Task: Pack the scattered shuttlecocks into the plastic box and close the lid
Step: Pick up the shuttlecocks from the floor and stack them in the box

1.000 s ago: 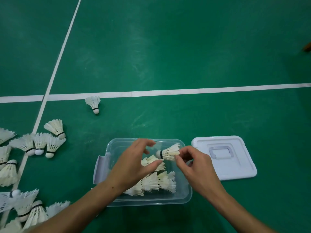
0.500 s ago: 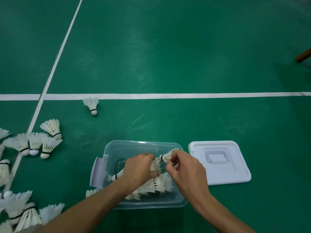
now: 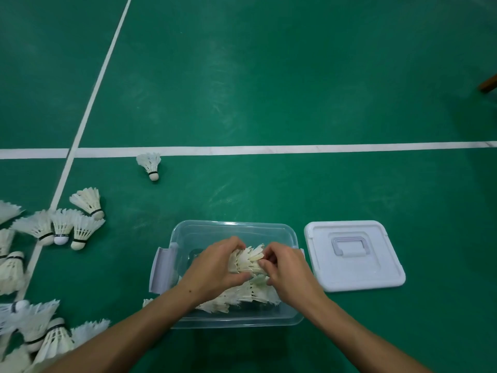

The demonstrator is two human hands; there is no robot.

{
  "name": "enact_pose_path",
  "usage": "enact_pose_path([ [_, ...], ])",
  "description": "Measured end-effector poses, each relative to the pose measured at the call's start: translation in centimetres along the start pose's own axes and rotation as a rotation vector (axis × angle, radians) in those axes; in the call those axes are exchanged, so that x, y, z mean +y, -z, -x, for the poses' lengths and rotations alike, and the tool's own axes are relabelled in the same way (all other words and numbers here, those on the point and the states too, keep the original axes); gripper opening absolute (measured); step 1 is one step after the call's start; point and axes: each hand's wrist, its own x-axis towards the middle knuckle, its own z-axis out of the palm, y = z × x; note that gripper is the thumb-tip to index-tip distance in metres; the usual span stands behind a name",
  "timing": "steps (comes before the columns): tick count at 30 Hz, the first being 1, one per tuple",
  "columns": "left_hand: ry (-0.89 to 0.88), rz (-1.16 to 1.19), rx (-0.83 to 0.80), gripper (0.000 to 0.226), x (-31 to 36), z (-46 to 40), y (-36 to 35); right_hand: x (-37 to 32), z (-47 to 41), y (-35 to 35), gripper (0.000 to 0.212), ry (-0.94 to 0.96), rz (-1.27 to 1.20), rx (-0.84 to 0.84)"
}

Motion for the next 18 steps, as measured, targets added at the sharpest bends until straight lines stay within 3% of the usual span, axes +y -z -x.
enact_pose_path([
  [4, 0.004, -0.037, 0.0, 0.061, -0.2, -0.6, -0.1, 0.0, -0.7, -0.2, 0.006, -0.034, -0.002, 0.003],
  [11, 0.048, -0.205, 0.008, 0.057, 0.7, -1.7, -1.3, -0.7, 0.1, 1.3, 0.006, -0.009, 0.257, -0.004],
  [15, 0.065, -0.209, -0.072, 0.058, 0.6, -2.4, -2.7, -0.8, 0.5, 2.6, 0.033, 0.041, 0.147, 0.078],
  [18, 0.067, -0.246, -0.087, 0.063, 0.3, -2.8, -3.6, -0.6, 0.5, 3.0, 0.036, 0.081, 0.15, 0.09],
])
